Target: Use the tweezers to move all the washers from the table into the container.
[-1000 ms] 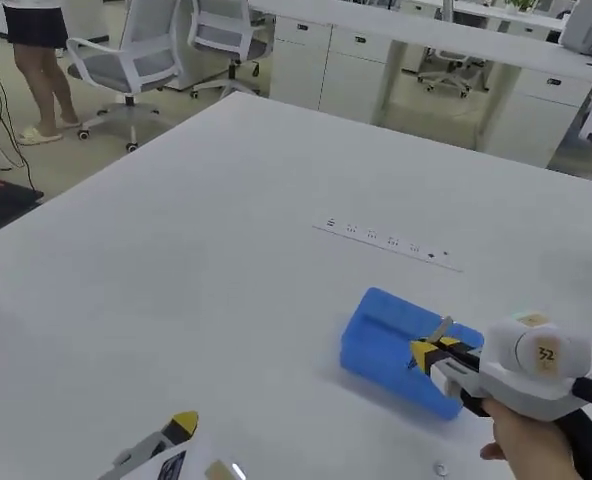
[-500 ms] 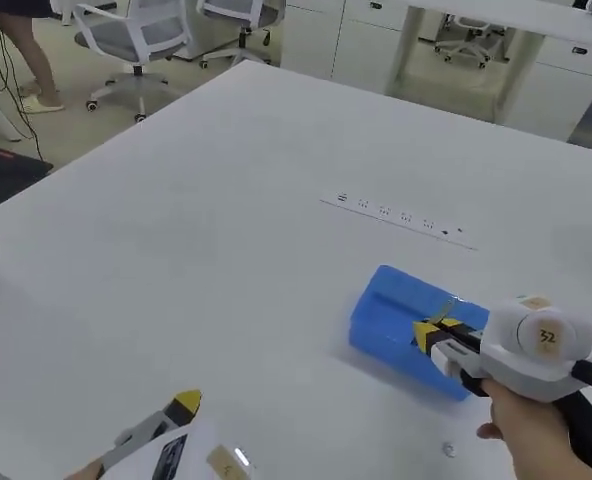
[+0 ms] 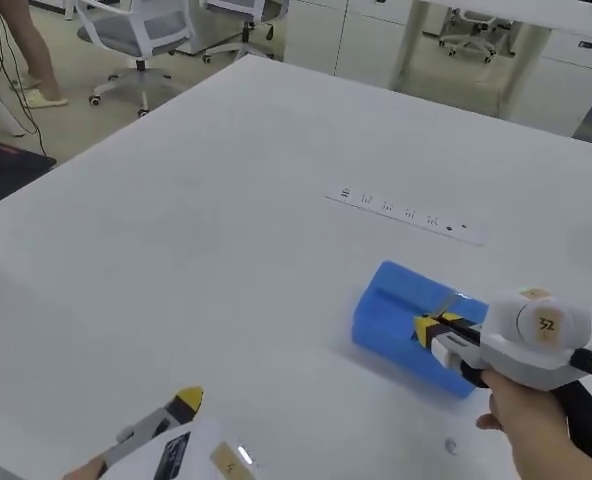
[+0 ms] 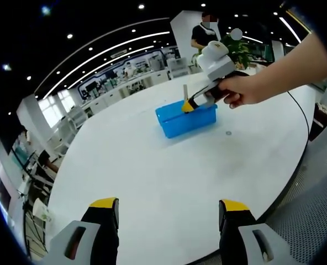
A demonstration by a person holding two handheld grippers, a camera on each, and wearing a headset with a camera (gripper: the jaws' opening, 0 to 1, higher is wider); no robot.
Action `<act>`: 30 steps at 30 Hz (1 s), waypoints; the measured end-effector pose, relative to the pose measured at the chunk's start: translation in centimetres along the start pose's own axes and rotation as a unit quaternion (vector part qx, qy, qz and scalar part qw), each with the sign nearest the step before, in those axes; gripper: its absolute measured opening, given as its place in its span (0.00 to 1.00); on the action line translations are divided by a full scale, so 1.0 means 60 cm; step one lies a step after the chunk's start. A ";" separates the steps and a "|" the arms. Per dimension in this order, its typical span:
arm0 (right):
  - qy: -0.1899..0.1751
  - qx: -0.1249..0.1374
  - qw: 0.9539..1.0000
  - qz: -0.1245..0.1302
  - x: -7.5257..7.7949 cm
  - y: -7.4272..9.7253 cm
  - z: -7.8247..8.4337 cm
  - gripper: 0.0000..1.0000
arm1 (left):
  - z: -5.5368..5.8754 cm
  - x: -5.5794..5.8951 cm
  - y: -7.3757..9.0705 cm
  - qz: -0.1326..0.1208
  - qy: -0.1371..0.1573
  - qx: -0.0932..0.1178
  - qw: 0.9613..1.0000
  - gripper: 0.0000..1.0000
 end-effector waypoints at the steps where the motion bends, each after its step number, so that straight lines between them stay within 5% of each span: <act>1: 0.003 0.003 1.000 -0.003 -0.001 0.003 -0.005 0.03 | 0.000 0.000 0.000 0.000 0.001 0.001 1.000 0.75; 19: -0.006 0.076 0.997 -0.004 -0.024 0.108 -0.087 0.03 | -0.010 -0.002 0.003 -0.003 0.002 0.019 1.000 0.75; 30: -0.009 0.069 0.998 0.009 -0.037 0.181 -0.056 0.03 | -0.014 -0.002 0.005 -0.004 0.002 0.026 1.000 0.75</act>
Point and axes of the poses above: the centre of the closed fingertips' face, and the gripper's own axes: y roughly backward along the fingers, x roughly to its right, z roughly out of its underside, the point moved 3 cm from there along y, roughly backward along the fingers, and after that the axes turned 14 degrees about x, right-handed, at the moved point
